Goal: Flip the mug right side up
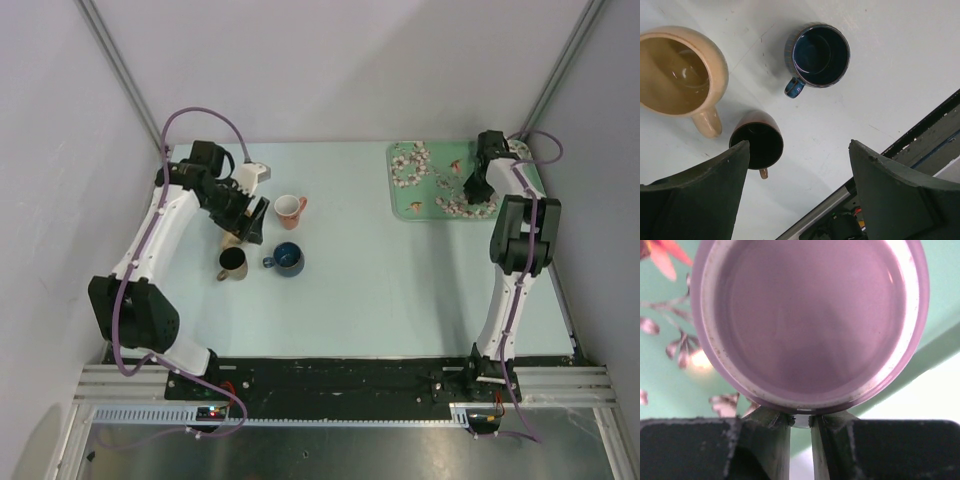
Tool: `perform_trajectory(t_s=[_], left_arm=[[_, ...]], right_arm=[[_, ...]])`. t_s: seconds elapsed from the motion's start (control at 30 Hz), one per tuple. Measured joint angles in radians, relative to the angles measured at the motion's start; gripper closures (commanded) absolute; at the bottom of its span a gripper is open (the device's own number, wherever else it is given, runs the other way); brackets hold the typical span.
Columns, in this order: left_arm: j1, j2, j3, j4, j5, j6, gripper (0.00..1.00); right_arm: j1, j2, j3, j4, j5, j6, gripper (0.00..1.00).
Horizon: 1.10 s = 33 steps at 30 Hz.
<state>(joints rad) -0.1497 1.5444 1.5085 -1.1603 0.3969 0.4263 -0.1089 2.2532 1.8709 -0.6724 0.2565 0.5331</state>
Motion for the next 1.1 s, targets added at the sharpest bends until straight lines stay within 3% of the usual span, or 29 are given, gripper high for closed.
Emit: perform_trajectory(t_s=[0.4,0.57,0.87,1.1], left_arm=[[-0.009,0.002,0.136,-0.006,0.083,-0.04,0.14],[-0.021,0.043,0.306,-0.013,0.18,-0.109,0.02],[-0.044,0.168,0.763,0.039,0.399,-0.356,0.0],[-0.108,0.167,0.835,0.179,0.518,-0.566,0.0]], right_arm=[[0.0,-0.447,-0.361,0.22,-0.343,-0.09,1.0],[0.035,-0.541,-0.369,0.291,-0.456,-0.09,1.0],[0.282,-0.679,-0.356,0.42,-0.711,-0.014,1.0],[0.482,-0.781,-0.304,0.63,-0.813,0.103,1.0]])
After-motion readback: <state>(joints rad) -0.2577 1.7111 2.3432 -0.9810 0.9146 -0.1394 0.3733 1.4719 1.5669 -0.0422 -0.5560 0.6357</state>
